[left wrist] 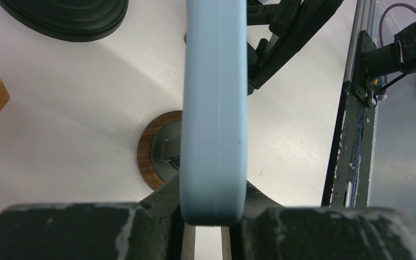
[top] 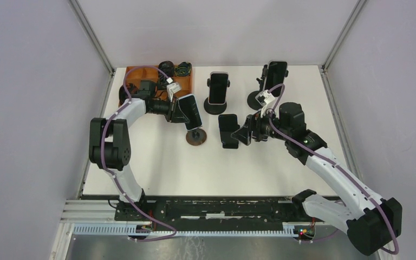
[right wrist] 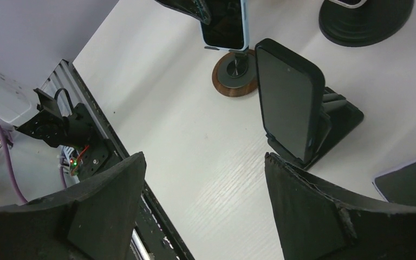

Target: Remove the phone from the phone stand

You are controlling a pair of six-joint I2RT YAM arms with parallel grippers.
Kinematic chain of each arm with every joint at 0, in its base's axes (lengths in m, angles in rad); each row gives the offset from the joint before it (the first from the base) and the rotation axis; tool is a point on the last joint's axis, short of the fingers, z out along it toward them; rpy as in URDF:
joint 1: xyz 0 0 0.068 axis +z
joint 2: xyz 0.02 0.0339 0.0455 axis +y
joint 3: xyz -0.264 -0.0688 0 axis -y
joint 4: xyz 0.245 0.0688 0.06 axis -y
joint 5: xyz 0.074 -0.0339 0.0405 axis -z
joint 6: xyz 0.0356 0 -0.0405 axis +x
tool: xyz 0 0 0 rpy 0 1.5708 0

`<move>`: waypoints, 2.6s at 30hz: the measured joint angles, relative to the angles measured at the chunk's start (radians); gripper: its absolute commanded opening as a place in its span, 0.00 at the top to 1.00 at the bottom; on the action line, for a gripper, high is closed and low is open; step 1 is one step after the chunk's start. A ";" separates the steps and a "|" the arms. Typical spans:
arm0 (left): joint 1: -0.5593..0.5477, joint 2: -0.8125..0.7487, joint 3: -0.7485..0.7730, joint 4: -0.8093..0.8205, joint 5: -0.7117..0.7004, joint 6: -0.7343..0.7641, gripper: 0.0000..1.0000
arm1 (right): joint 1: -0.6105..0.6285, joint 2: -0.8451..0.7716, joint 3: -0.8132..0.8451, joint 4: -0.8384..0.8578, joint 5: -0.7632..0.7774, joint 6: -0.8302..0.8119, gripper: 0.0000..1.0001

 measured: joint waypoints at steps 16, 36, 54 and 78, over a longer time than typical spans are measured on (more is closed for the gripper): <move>-0.050 -0.229 0.190 -0.694 -0.045 0.347 0.98 | 0.203 0.270 0.170 0.151 -0.024 0.014 0.05; -0.167 -0.510 0.216 -0.951 -0.042 0.366 0.98 | 0.395 0.383 0.193 0.451 -0.134 0.051 0.45; -0.195 -0.529 0.246 -0.950 -0.006 0.309 0.00 | 0.393 0.340 0.082 0.570 -0.153 0.133 1.00; -0.195 -0.793 0.070 -0.619 -0.087 0.312 0.06 | 0.350 0.269 0.027 1.091 -0.300 0.539 1.00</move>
